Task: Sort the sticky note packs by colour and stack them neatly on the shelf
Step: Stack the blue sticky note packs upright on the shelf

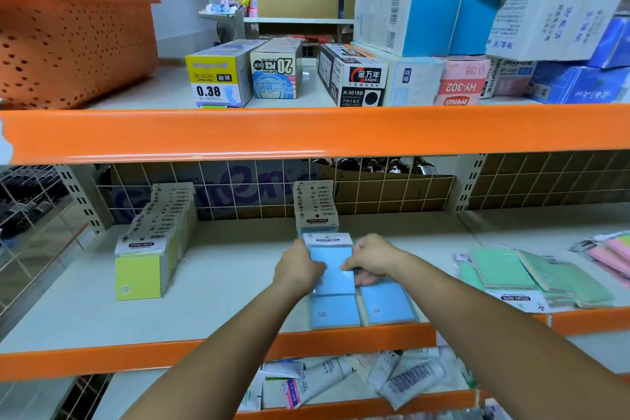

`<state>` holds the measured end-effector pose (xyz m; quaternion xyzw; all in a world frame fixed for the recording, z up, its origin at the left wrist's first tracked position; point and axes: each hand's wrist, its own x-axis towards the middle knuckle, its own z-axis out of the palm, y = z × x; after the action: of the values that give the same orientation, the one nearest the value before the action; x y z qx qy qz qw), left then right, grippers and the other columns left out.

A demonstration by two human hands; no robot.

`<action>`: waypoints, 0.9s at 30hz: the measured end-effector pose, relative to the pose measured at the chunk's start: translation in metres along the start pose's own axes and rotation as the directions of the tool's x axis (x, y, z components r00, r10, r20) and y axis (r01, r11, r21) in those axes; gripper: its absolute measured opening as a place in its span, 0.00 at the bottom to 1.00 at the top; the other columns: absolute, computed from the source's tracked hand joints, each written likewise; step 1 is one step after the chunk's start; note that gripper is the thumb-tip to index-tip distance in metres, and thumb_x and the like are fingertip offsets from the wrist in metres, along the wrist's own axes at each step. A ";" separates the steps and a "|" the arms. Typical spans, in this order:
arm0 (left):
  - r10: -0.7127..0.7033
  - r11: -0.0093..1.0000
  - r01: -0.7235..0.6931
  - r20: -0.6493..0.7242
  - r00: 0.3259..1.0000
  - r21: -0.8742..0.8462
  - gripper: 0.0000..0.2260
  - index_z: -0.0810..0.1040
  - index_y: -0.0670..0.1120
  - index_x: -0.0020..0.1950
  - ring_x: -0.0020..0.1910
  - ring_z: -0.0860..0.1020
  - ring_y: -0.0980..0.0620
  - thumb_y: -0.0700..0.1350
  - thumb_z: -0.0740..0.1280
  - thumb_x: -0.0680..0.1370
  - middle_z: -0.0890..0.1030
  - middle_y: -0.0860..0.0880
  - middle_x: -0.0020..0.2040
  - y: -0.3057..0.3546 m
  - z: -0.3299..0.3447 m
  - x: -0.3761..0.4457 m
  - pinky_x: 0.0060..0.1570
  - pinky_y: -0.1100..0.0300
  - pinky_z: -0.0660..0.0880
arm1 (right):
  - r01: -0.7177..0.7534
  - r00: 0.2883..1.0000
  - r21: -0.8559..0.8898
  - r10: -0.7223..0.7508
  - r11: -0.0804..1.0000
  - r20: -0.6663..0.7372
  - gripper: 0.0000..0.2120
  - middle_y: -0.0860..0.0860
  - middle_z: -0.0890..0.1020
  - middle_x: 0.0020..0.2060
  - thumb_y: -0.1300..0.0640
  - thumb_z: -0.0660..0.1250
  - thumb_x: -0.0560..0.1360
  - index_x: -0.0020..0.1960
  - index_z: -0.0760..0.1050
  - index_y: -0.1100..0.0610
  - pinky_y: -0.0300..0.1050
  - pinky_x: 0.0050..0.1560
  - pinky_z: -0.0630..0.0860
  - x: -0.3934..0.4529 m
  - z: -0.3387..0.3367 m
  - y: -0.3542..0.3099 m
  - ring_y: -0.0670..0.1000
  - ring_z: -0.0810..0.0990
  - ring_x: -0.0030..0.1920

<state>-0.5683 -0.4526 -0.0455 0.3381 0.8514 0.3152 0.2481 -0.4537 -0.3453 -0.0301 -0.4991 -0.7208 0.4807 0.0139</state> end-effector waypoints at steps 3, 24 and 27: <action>0.020 1.000 -0.019 -0.073 0.997 0.014 0.14 0.68 0.45 0.59 0.52 0.78 0.42 0.46 0.66 0.76 0.79 0.45 0.54 -0.002 -0.001 0.008 0.46 0.54 0.74 | 0.121 0.985 -0.090 -0.131 0.989 -0.110 0.13 0.57 0.82 0.41 0.60 0.74 0.71 0.40 0.69 0.56 0.49 0.42 0.82 0.008 0.003 -0.006 0.55 0.84 0.36; 0.015 0.998 -0.022 -0.109 0.994 -0.060 0.10 0.67 0.47 0.51 0.47 0.77 0.44 0.43 0.66 0.75 0.77 0.45 0.52 -0.033 0.020 0.057 0.47 0.51 0.77 | 0.130 0.950 -0.313 -0.208 0.941 -0.233 0.12 0.55 0.79 0.48 0.61 0.66 0.73 0.56 0.70 0.58 0.48 0.45 0.78 0.055 0.034 0.000 0.57 0.79 0.48; -0.020 0.998 0.014 -0.104 0.994 -0.057 0.12 0.67 0.45 0.51 0.47 0.76 0.45 0.46 0.69 0.75 0.76 0.45 0.51 -0.038 0.019 0.059 0.45 0.52 0.75 | 0.058 0.970 -0.312 -0.127 0.948 -0.206 0.19 0.55 0.76 0.46 0.62 0.69 0.72 0.58 0.65 0.59 0.47 0.41 0.75 0.056 0.036 0.001 0.57 0.78 0.48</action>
<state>-0.6102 -0.4244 -0.0971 0.3066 0.8569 0.3541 0.2152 -0.4989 -0.3287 -0.0760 -0.5117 -0.8026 0.3039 0.0407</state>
